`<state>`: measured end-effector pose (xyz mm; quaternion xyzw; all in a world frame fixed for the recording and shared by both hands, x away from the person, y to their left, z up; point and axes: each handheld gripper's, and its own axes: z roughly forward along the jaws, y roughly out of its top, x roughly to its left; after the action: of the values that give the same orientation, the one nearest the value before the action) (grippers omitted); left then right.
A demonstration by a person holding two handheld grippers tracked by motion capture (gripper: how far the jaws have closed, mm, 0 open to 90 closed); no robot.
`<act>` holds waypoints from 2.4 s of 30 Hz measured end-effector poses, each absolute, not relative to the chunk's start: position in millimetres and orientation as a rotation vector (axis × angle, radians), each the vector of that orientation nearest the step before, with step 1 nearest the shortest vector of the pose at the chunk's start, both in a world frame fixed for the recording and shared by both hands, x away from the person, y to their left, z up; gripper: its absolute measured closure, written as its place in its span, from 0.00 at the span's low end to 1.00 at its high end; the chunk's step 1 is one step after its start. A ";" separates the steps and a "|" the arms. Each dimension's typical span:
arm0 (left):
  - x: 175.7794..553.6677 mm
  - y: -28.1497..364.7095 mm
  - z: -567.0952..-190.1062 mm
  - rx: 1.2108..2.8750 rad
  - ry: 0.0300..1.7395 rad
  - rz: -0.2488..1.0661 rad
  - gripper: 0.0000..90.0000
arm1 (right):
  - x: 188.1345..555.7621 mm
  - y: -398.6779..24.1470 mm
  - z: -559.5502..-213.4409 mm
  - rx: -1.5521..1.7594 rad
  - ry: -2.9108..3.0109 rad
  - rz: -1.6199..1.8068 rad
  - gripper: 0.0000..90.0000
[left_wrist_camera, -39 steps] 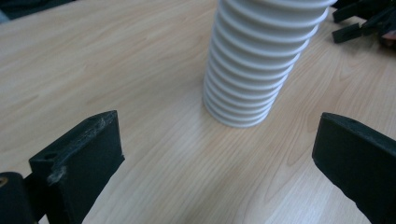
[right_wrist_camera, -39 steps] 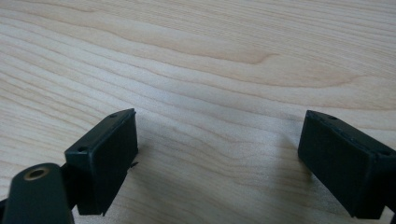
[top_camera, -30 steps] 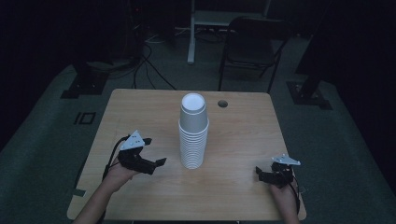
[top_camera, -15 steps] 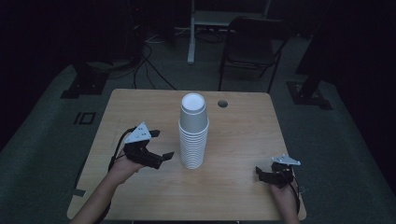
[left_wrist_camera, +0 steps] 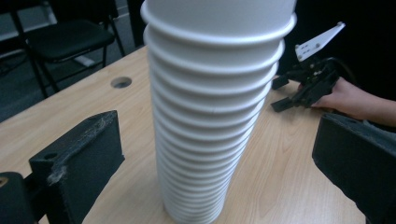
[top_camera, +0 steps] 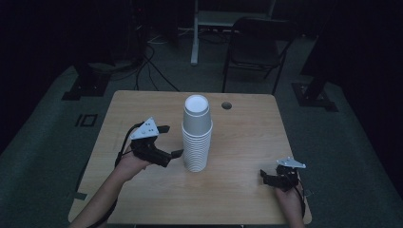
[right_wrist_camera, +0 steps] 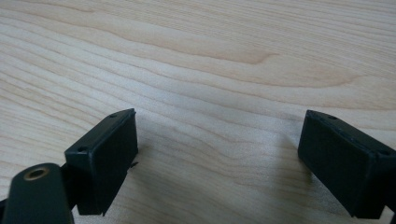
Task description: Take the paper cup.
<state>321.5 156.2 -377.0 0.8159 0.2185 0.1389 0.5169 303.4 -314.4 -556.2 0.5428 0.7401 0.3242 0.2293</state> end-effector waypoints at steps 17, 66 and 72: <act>339.6 133.8 -364.3 1.956 0.494 0.325 0.02 | 303.3 -314.3 -556.2 1.494 2.037 0.892 0.13; 362.7 108.9 -371.5 1.952 0.476 0.261 0.07 | 306.8 -298.4 -542.0 1.385 2.174 0.971 0.13; 362.6 108.9 -371.0 1.959 0.474 0.260 0.07 | 304.1 -289.3 -514.3 1.280 2.189 1.108 0.13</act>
<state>362.6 108.9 -371.0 0.8193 0.1984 0.1088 0.5268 304.1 -289.3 -514.3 0.4545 0.7772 0.3934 0.1861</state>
